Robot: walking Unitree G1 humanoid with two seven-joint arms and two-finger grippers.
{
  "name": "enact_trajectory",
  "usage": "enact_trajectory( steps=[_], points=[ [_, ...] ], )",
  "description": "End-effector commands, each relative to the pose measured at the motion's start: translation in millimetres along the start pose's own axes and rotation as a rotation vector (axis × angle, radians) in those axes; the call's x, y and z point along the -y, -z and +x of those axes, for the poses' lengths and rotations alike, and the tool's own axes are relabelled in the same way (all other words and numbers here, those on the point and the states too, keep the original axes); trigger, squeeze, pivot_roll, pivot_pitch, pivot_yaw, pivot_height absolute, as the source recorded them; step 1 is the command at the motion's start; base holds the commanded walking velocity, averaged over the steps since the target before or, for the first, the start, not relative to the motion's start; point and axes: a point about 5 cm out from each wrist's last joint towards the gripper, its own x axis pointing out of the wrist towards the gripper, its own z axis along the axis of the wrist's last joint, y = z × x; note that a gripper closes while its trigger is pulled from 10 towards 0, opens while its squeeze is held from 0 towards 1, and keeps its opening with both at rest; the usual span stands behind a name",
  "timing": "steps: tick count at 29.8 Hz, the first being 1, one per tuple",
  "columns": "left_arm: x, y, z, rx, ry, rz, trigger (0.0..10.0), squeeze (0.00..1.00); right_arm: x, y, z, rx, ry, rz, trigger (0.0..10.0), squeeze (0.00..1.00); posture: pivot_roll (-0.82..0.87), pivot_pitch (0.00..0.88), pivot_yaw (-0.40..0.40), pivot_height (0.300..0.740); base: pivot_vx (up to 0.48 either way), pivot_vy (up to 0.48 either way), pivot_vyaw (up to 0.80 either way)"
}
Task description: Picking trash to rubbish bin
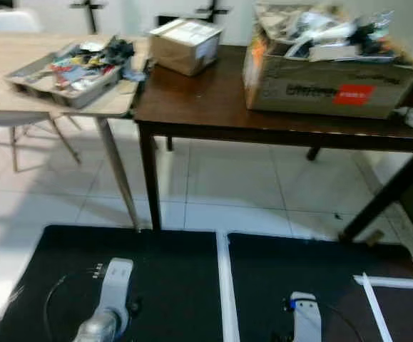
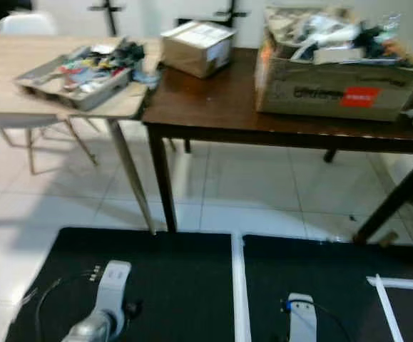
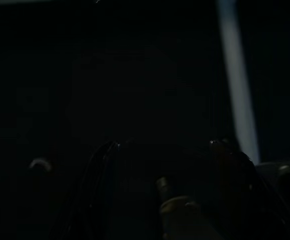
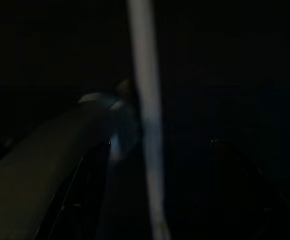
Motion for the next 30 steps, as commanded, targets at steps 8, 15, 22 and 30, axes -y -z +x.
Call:
enact_trajectory(
  steps=[8, 15, 22, 30],
  points=[
    [-3.1, 8.3, -2.8, -0.022, -0.020, -0.006, 10.0, 0.00, -2.7, -2.3, 0.6, 0.007, -0.017, -0.025, 10.0, 0.00, 0.05, 0.140, 0.026, 0.740, 0.000, 0.000, 0.00],
    [-3.6, 7.7, -3.1, -0.008, -0.025, -0.021, 10.0, 0.00, -4.1, -2.6, 0.7, 0.010, -0.024, -0.033, 10.0, 0.00, 0.05, 0.140, 0.026, 0.740, 0.035, 0.000, 0.00],
    [-3.8, 6.8, -3.0, -0.003, -0.022, -0.028, 10.0, 0.00, -4.9, -3.2, 0.9, 0.010, -0.027, -0.039, 10.0, 0.00, 0.05, 0.141, 0.026, 0.740, 0.287, 0.000, 0.00],
    [-3.0, 6.5, -3.0, 0.003, -0.012, -0.039, 10.0, 0.00, -5.1, -3.4, 1.0, 0.009, -0.029, -0.046, 10.0, 0.00, 0.05, 0.140, 0.025, 0.740, 0.312, 0.000, 0.00]
  ],
)
